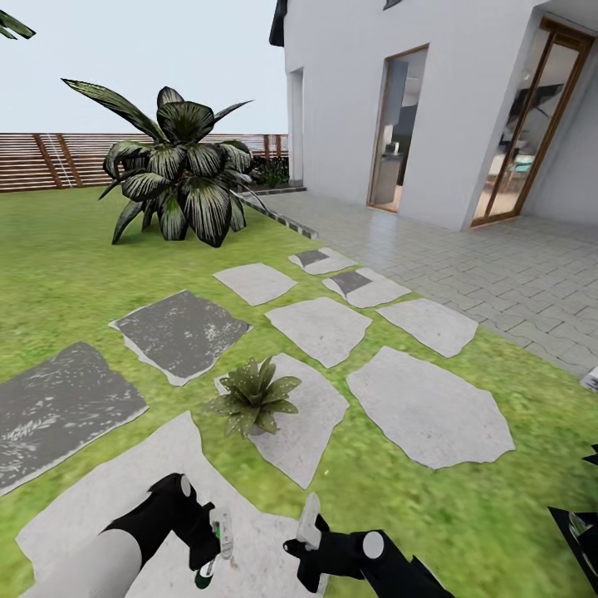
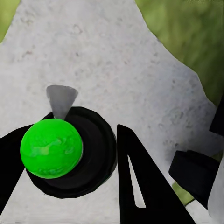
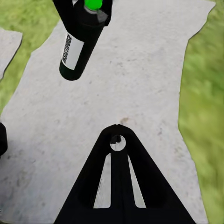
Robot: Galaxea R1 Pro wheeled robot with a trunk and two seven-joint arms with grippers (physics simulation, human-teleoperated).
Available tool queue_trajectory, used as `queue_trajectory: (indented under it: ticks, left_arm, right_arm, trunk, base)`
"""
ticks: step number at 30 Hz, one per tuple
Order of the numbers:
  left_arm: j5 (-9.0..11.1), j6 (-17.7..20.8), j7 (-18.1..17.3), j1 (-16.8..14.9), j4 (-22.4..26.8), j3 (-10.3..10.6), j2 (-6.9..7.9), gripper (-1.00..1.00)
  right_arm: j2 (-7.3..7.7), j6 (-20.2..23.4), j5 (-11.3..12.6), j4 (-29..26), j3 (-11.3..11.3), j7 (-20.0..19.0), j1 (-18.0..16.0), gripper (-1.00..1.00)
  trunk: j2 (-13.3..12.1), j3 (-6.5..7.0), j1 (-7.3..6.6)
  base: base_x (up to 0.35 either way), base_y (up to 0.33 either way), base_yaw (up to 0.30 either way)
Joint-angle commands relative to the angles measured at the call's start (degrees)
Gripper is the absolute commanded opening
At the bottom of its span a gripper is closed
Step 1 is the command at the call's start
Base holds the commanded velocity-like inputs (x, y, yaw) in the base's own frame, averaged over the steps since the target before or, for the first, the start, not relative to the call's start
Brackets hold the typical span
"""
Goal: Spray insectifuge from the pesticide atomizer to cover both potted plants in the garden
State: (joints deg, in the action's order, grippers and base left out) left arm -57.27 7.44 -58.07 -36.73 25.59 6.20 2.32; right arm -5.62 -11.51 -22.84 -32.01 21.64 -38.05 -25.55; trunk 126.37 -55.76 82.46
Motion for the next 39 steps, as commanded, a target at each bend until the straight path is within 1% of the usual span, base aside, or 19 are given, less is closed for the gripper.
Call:
queue_trajectory:
  ticks: [1,4,6,10,14,22,24,27,31,33,36,39]
  left_arm:
    - [0.2,-0.1,-0.1,0.0,0.0,0.3,-0.18,-1.0]
    - [0.1,-4.8,0.0,0.0,-0.2,0.3,-0.67,-1.0]
    - [0.1,-5.9,0.0,0.0,-0.3,0.2,-0.78,-1.0]
    - [0.2,-6.5,0.0,0.1,-0.5,0.2,-0.96,-1.0]
    - [0.2,-7.3,0.0,0.1,-2.4,0.3,-1.82,-1.0]
    - [0.2,-7.5,0.3,0.1,-2.6,0.2,-3.27,-1.0]
    - [0.3,-8.1,0.3,0.1,-2.6,0.2,-3.56,-1.0]
    - [0.7,-10.2,0.3,0.1,-2.7,0.2,-3.76,-1.0]
    - [0.9,-10.6,0.2,0.1,-2.8,0.1,-4.24,-1.0]
    - [0.9,-10.7,0.1,0.1,-3.8,0.1,-4.8,-1.0]
    - [0.8,-12.4,0.1,0.1,-4.8,0.1,-5.28,-1.0]
    - [0.8,-13.3,0.1,0.1,-5.0,0.1,-5.38,-1.0]
  right_arm:
    - [-0.18,-0.4,-0.6,-0.1,0.0,0.0,0.0,-1.0]
    - [-0.4,-0.4,-0.6,-0.1,0.0,0.0,0.0,-1.0]
    - [-0.48,-0.4,-0.6,-0.1,0.0,0.0,0.0,-1.0]
    - [-0.53,-0.3,-0.5,-2.3,0.3,0.0,0.0,-1.0]
    - [-0.56,-0.3,-0.5,-2.8,0.3,0.0,0.0,-1.0]
    - [-0.91,-0.3,-0.5,-2.8,0.3,0.0,0.0,-1.0]
    - [-0.92,-0.3,-0.6,-2.7,0.3,0.0,0.0,-1.0]
    - [-0.89,-0.3,-0.6,-2.6,0.3,0.0,0.0,-1.0]
    - [-0.88,-0.4,-0.7,-2.5,0.3,0.0,0.0,-1.0]
    - [-0.88,-0.4,-0.7,-2.5,0.3,0.0,0.0,-1.0]
    - [-0.88,-0.4,-0.7,-2.5,0.3,0.0,0.0,-1.0]
    - [-0.88,-0.4,-0.7,-2.5,0.3,0.0,0.0,-1.0]
  trunk:
    - [0.0,-0.05,-0.01]
    - [0.0,-0.05,-0.01]
    - [0.0,-0.05,-0.01]
    - [0.0,-0.05,-0.01]
    - [0.0,-0.05,-0.01]
    - [0.0,-0.05,-0.01]
    - [0.0,-0.05,-0.01]
    - [0.0,-0.05,-0.01]
    - [0.0,-0.05,-0.01]
    - [0.0,-0.05,-0.01]
    - [0.0,-0.05,-0.01]
    - [0.0,-0.05,-0.01]
  base:
    - [0.0,0.0,0.0]
    - [0.0,0.0,0.0]
    - [0.0,0.0,0.0]
    - [0.0,0.0,0.0]
    - [0.0,0.0,0.0]
    - [0.0,0.0,0.0]
    - [0.0,0.0,0.0]
    - [0.0,0.0,0.0]
    - [0.0,0.0,0.0]
    - [0.0,0.0,0.0]
    - [0.0,0.0,0.0]
    - [0.0,0.0,0.0]
